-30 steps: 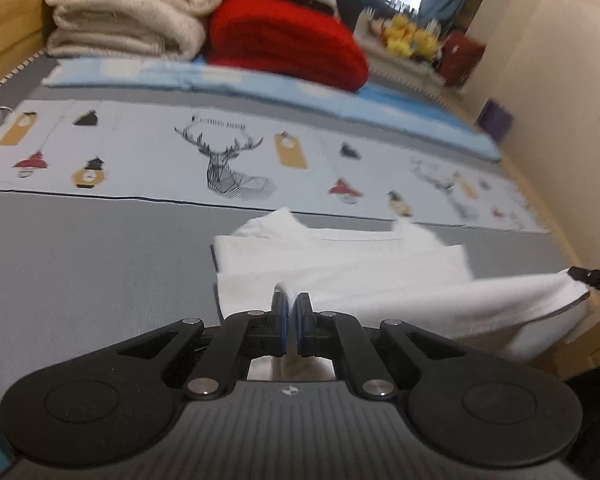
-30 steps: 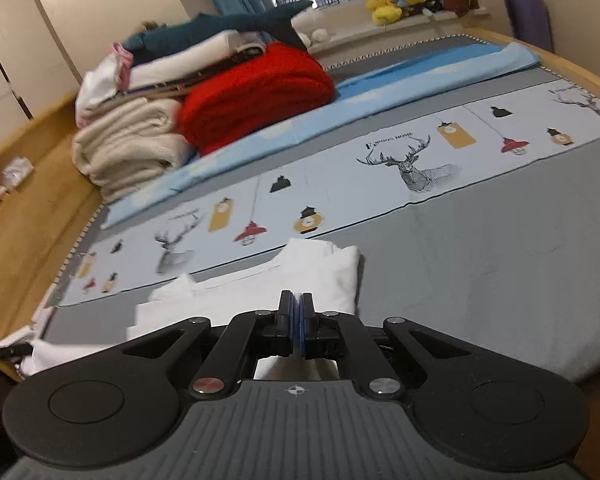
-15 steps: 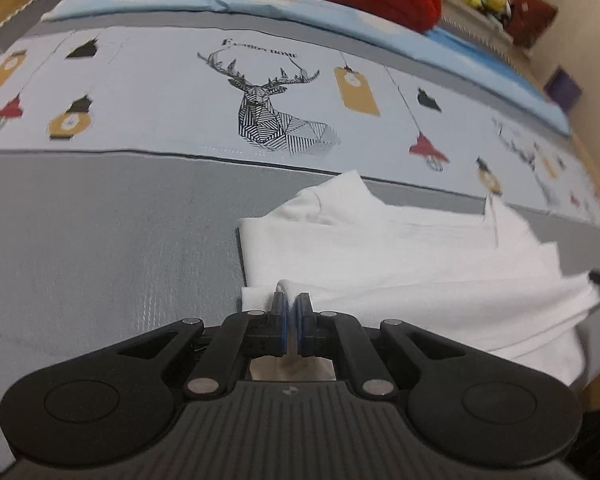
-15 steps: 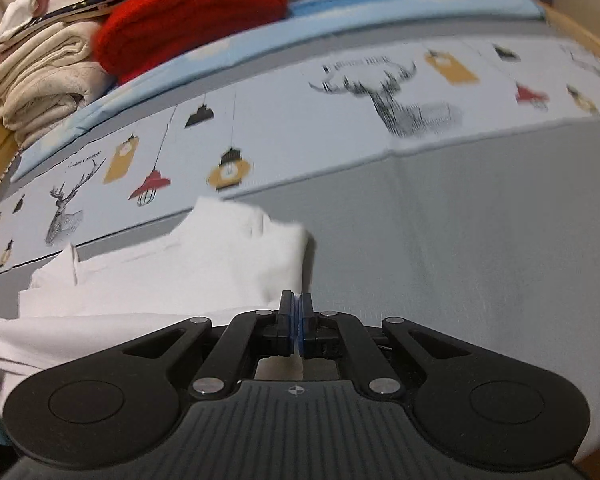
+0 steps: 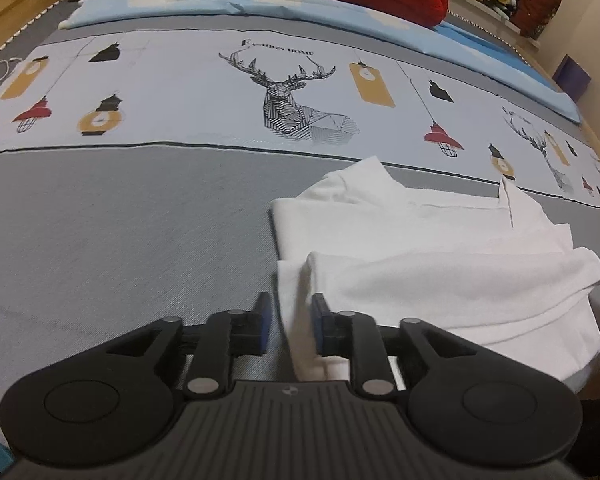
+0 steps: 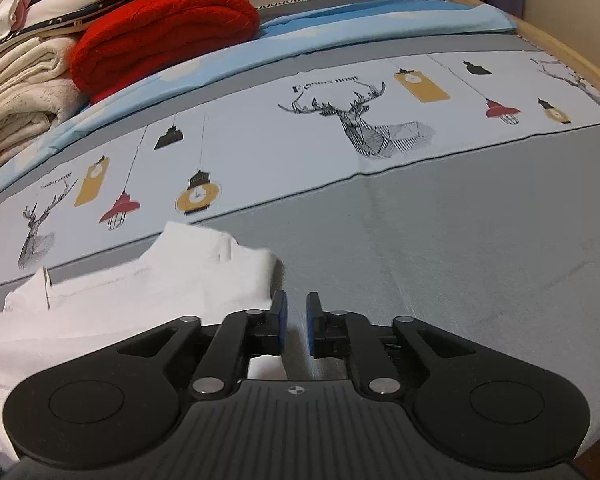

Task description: Fold small clothes

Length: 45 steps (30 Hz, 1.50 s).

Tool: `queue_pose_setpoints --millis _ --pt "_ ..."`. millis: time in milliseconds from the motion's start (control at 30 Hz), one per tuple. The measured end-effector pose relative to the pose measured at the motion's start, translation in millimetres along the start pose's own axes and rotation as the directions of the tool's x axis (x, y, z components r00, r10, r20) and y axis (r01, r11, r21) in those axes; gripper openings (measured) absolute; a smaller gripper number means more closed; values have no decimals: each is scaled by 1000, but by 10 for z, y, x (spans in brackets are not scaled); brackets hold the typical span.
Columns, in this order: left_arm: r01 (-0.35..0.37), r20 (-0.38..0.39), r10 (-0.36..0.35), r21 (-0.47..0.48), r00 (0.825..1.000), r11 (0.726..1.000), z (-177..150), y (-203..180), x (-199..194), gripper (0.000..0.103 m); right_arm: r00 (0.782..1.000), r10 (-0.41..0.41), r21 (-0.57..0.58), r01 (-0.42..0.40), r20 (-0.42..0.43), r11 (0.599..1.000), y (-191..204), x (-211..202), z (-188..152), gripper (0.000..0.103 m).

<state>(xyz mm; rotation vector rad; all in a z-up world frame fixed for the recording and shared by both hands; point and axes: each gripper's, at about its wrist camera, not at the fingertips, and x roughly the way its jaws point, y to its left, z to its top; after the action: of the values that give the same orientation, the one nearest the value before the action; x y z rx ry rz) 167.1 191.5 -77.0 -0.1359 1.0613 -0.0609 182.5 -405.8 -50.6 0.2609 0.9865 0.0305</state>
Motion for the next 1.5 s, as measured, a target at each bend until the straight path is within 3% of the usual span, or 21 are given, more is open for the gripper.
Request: queue_pose_setpoints --millis 200,333,400,567,667,767,900,1000,1200,1367,1500 --pt "66 -41 -66 7 997 998 -43 124 -75 42 989 67 -125 -84 -133 989 58 27 -234 23" --pt "128 -115 -114 129 987 983 -142 -71 -6 53 973 59 -265 -119 -222 957 236 102 -436 24" --pt "131 -151 -102 198 983 971 -223 -189 54 54 967 44 -319 -126 -251 939 326 148 -504 24" --pt "31 -147 16 316 989 948 -353 -352 244 54 969 -5 -381 -93 -247 920 450 227 -523 24" --pt "-16 -133 62 321 989 947 -319 -357 347 54 971 -37 -398 -62 -236 915 489 309 -482 24" --pt "-69 -70 98 339 993 938 -202 -420 367 54 972 -61 -404 -37 -227 914 533 387 -422 24" --pt "-99 -28 113 317 993 943 -8 -485 420 54 976 -77 -404 -13 -206 915 606 468 -313 24" --pt "-115 15 114 243 993 963 174 -458 438 54 983 -88 -391 18 -161 920 649 489 -181 24" --pt "-148 96 142 59 985 987 507 -315 463 54 993 -109 -246 94 -50 965 546 523 162 24" --pt "-112 81 113 -16 990 994 610 -198 497 52 986 -140 -77 147 91 986 329 424 393 24" --pt "-98 84 101 -40 991 994 626 -128 476 52 996 -90 22 90 25 996 120 493 428 25"
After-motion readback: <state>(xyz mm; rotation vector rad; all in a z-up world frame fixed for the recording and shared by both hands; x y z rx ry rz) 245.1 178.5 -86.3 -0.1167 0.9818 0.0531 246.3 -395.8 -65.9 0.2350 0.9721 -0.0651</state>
